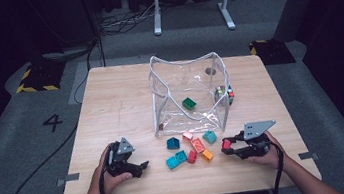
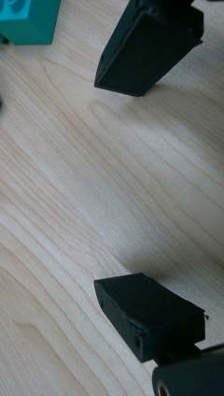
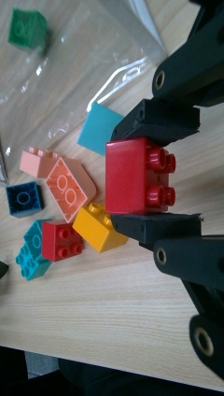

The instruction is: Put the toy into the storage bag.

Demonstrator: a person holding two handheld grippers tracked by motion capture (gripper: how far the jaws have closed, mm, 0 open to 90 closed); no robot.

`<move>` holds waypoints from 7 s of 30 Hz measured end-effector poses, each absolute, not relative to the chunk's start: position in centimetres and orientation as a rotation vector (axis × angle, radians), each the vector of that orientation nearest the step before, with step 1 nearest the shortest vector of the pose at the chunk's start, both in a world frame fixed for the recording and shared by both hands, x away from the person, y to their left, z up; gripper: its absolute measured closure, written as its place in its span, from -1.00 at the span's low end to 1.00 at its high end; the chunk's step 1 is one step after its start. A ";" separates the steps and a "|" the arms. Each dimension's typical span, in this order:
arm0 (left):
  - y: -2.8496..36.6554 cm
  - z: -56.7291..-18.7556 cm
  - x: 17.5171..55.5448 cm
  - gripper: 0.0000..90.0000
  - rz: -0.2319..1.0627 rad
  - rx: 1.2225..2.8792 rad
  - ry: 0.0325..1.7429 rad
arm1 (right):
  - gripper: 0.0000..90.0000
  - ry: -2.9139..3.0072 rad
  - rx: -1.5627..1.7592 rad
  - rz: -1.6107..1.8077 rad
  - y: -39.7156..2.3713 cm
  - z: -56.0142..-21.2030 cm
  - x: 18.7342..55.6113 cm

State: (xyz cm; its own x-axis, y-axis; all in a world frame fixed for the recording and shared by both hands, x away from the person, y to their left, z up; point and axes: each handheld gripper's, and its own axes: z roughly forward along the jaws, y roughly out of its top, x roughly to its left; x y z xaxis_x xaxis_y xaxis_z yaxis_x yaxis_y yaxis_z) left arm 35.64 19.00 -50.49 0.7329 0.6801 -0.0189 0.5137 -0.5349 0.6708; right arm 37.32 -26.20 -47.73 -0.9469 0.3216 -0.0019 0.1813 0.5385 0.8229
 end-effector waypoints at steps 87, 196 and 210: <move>19.0 -50.5 35.6 -0.86 0.310 2.256 0.902 | 0.31 2.319 0.381 1.372 -24.5 -28.0 48.3; 19.0 -50.5 35.7 -0.86 0.318 2.259 0.897 | 0.22 2.517 0.546 1.294 -23.6 -43.2 39.0; 19.0 -50.5 35.7 -0.86 0.317 2.258 0.895 | -0.09 2.548 0.715 1.176 -21.8 -49.3 40.2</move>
State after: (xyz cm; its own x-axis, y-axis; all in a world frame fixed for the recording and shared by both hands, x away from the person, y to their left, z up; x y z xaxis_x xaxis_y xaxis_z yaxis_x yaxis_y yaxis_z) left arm 35.65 18.98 -50.51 0.7339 0.6789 -0.0225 0.5139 -0.5333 0.6720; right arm 40.21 -21.83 -49.32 -0.8498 0.5269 -0.0163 0.3295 0.5550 0.7638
